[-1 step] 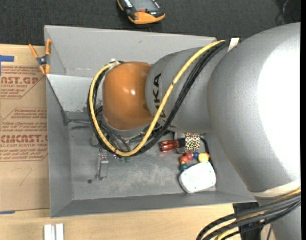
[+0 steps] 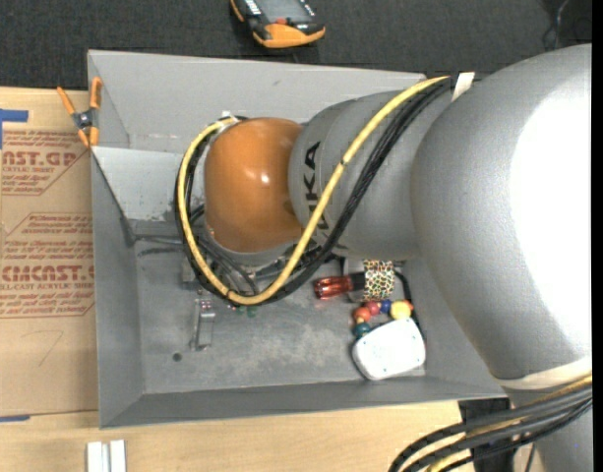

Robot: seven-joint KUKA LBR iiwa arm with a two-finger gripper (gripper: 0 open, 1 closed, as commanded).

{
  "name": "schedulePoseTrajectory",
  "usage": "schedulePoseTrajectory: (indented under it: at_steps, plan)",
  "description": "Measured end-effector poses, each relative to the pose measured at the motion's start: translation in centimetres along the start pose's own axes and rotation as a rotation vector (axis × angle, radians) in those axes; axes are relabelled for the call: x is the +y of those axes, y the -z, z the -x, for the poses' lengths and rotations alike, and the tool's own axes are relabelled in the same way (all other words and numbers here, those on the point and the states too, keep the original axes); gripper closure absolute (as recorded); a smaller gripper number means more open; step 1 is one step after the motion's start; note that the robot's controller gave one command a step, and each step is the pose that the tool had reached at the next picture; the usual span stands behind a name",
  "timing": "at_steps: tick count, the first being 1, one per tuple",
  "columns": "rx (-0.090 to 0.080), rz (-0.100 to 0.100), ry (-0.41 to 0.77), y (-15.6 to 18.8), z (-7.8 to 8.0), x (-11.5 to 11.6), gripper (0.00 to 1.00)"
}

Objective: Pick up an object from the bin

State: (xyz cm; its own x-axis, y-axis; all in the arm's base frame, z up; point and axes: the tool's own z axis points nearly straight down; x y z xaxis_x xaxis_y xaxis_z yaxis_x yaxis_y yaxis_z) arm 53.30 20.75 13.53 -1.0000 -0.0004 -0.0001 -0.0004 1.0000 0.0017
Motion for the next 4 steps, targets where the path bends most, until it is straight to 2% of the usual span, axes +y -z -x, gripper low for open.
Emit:
schedulePoseTrajectory:
  at_steps: [1, 2, 3, 4]
  plan:
    - [0.001, 0.008, 0.141, -6.2, 6.0, -9.3, 0.0]
    - [-0.007, 0.006, 0.168, 1.1, 5.6, -7.8, 0.0]
    - [0.013, 0.006, 0.169, -3.5, 5.7, -8.8, 0.0]
    - [-0.006, 0.013, -0.076, -6.2, 5.9, -7.5, 0.0]
